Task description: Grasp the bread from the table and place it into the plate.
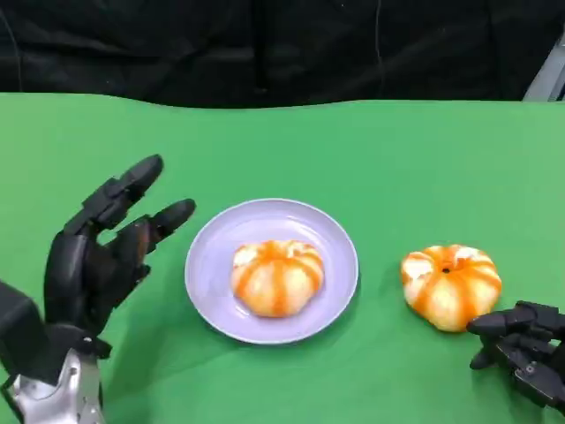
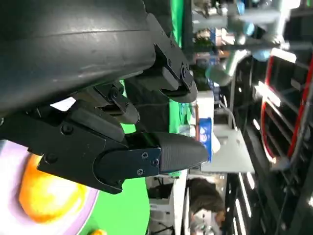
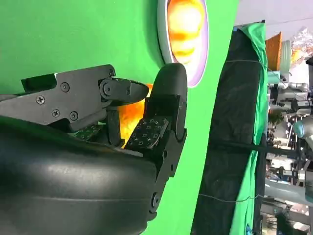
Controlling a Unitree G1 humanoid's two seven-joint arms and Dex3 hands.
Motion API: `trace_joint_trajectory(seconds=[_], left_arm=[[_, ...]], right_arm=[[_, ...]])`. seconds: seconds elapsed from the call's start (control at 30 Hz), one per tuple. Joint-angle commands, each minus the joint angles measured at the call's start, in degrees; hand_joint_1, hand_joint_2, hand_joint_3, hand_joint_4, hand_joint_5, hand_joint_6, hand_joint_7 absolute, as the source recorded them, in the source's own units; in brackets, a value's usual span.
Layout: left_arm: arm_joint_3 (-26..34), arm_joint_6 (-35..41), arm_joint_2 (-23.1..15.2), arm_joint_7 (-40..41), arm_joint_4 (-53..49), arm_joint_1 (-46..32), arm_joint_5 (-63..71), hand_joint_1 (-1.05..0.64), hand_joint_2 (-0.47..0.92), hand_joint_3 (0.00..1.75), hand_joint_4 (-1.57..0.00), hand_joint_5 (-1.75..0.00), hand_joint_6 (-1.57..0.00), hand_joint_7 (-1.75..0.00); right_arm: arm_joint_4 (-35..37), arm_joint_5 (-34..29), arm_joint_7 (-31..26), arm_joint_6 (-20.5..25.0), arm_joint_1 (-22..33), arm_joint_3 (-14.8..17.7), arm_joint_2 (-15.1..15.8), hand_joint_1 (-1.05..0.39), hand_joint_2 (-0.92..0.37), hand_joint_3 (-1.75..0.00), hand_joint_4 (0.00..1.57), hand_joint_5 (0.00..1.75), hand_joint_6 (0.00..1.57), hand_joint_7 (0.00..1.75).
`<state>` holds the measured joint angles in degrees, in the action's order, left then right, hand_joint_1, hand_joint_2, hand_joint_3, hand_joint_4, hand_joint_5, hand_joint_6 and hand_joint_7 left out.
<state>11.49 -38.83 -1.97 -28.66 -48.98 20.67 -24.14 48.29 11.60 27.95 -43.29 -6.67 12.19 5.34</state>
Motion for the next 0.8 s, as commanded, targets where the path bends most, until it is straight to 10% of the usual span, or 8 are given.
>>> trace_joint_trajectory(seconds=[0.03,0.8], left_arm=[[3.3,3.5,-1.2,-2.5,2.2,-2.0,-2.8,-0.79,0.92,0.59,-0.81,-0.03,-0.59,-0.01],[7.9,7.3,-0.9,-4.9,2.5,-6.3,-2.4,-0.76,0.92,0.54,-0.84,-0.03,-0.61,-0.01]], right_arm=[[0.0,0.7,0.0,0.1,-0.2,0.2,0.9,-0.03,-0.92,-0.35,0.79,1.29,1.07,0.45],[-0.7,1.7,1.3,1.3,0.3,0.4,1.1,-0.02,-0.92,-0.36,0.77,1.33,1.05,0.48]])
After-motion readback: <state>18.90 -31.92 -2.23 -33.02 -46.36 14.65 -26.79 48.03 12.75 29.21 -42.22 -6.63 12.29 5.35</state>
